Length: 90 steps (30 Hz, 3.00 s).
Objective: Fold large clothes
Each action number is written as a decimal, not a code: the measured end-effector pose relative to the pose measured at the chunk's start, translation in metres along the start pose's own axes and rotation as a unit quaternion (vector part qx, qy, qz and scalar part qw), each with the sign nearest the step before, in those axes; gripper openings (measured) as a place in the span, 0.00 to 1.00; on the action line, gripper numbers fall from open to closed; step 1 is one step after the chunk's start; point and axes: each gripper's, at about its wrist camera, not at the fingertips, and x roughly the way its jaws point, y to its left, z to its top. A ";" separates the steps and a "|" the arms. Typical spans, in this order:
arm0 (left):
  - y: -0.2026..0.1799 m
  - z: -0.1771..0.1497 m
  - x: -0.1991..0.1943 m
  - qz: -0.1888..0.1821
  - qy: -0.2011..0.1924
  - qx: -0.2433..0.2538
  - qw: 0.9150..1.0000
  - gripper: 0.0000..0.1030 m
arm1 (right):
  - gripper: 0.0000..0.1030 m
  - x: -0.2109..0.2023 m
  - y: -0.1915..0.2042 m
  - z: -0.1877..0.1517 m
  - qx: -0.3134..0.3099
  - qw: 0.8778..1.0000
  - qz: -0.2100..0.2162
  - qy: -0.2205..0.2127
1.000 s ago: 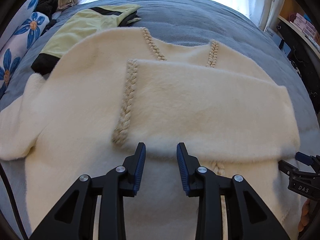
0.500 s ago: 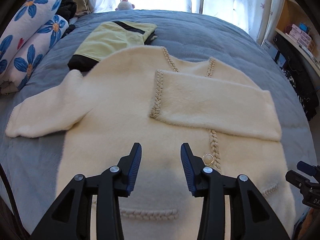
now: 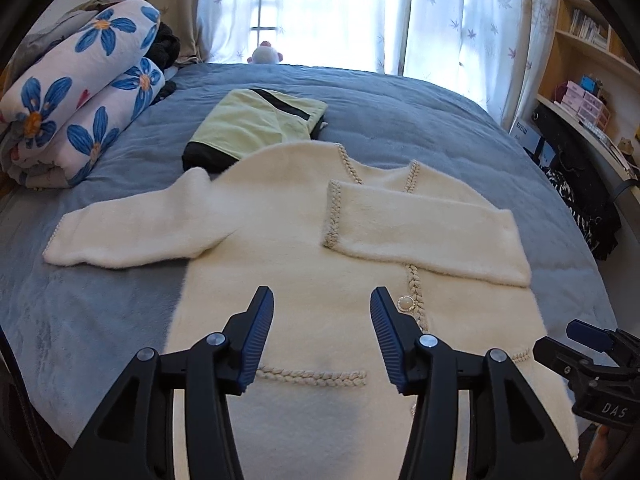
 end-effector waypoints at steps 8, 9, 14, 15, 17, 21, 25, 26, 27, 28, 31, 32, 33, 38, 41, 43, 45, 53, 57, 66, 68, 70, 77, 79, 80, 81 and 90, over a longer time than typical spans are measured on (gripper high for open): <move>0.041 -0.012 -0.010 0.011 0.001 -0.021 1.000 0.49 | 0.77 0.003 0.058 -0.005 -0.040 0.999 0.001 -0.022; 0.048 -0.013 -0.010 0.014 0.001 -0.024 1.000 0.49 | 0.77 0.006 0.065 -0.005 -0.044 0.999 0.001 -0.023; 0.101 -0.018 -0.004 0.021 0.005 -0.058 0.998 0.49 | 0.77 0.023 0.103 0.002 -0.069 0.997 0.001 -0.025; 0.115 -0.018 0.001 0.018 0.008 -0.070 0.997 0.49 | 0.77 0.027 0.111 0.003 -0.074 0.997 -0.002 -0.026; 0.140 -0.017 0.009 0.004 0.010 -0.092 0.996 0.49 | 0.77 0.037 0.128 0.009 -0.081 0.996 -0.006 -0.030; 0.205 -0.016 0.032 -0.037 0.011 -0.168 0.985 0.49 | 0.77 0.059 0.154 0.022 -0.080 0.996 0.006 -0.032; 0.269 -0.011 0.056 -0.026 0.006 -0.219 0.975 0.49 | 0.77 0.086 0.178 0.038 -0.078 0.997 0.008 -0.023; 0.286 -0.011 0.063 -0.028 0.007 -0.231 0.973 0.49 | 0.77 0.092 0.184 0.042 -0.079 0.997 0.006 -0.020; 0.301 -0.010 0.069 -0.029 0.012 -0.242 0.970 0.49 | 0.77 0.099 0.191 0.045 -0.083 0.996 0.006 -0.017; 0.317 -0.010 0.077 -0.028 0.017 -0.255 0.966 0.49 | 0.77 0.104 0.196 0.048 -0.085 0.996 0.005 -0.015; 0.359 -0.010 0.100 -0.026 0.035 -0.287 0.957 0.49 | 0.77 0.116 0.210 0.053 -0.089 0.996 0.007 -0.014; 0.371 -0.010 0.107 -0.028 0.040 -0.295 0.954 0.49 | 0.77 0.118 0.214 0.054 -0.091 0.996 0.008 -0.015; 0.383 -0.011 0.114 -0.031 0.047 -0.305 0.951 0.49 | 0.77 0.122 0.218 0.055 -0.092 0.996 0.009 -0.016; 0.436 -0.021 0.153 -0.067 0.073 -0.369 0.924 0.48 | 0.77 0.138 0.233 0.060 -0.103 0.995 0.006 -0.004; 0.448 -0.013 0.162 -0.072 0.060 -0.378 0.921 0.48 | 0.77 0.145 0.239 0.060 -0.106 0.994 0.002 0.001; 0.452 -0.005 0.168 -0.065 0.051 -0.376 0.923 0.48 | 0.77 0.148 0.240 0.060 -0.104 0.995 0.001 0.004; 0.456 0.003 0.177 -0.055 0.053 -0.384 0.920 0.39 | 0.77 0.150 0.239 0.060 -0.101 0.995 0.003 0.010; 0.421 0.033 0.164 0.031 0.027 -0.333 0.942 0.06 | 0.77 0.149 0.219 0.061 -0.076 0.997 0.003 0.014; 0.369 0.064 0.128 0.002 -0.022 -0.284 0.958 0.06 | 0.77 0.142 0.203 0.063 -0.054 0.998 0.007 0.008; 0.188 0.095 0.086 -0.111 -0.022 -0.147 0.983 0.06 | 0.77 0.101 0.137 0.070 0.015 0.999 0.003 -0.038; 0.148 0.089 0.087 -0.127 -0.012 -0.115 0.985 0.06 | 0.77 0.091 0.113 0.070 0.040 0.998 -0.001 -0.048; 0.108 0.082 0.094 -0.143 0.003 -0.085 0.986 0.06 | 0.77 0.084 0.089 0.069 0.061 0.997 -0.007 -0.055; 0.010 0.026 0.147 -0.130 0.103 -0.008 0.986 0.06 | 0.77 0.084 0.016 0.056 0.118 0.991 -0.056 -0.035; 0.003 0.011 0.157 -0.108 0.116 0.011 0.987 0.08 | 0.77 0.087 0.000 0.049 0.128 0.990 -0.060 -0.024; 0.003 0.007 0.160 -0.101 0.121 0.016 0.987 0.16 | 0.77 0.089 -0.005 0.046 0.130 0.990 -0.059 -0.020; 0.004 0.003 0.162 -0.097 0.129 0.017 0.987 0.21 | 0.77 0.090 -0.009 0.043 0.131 0.989 -0.058 -0.016; 0.052 -0.025 0.142 -0.113 0.186 -0.070 0.974 0.71 | 0.77 0.095 -0.007 0.027 0.118 0.993 -0.030 -0.004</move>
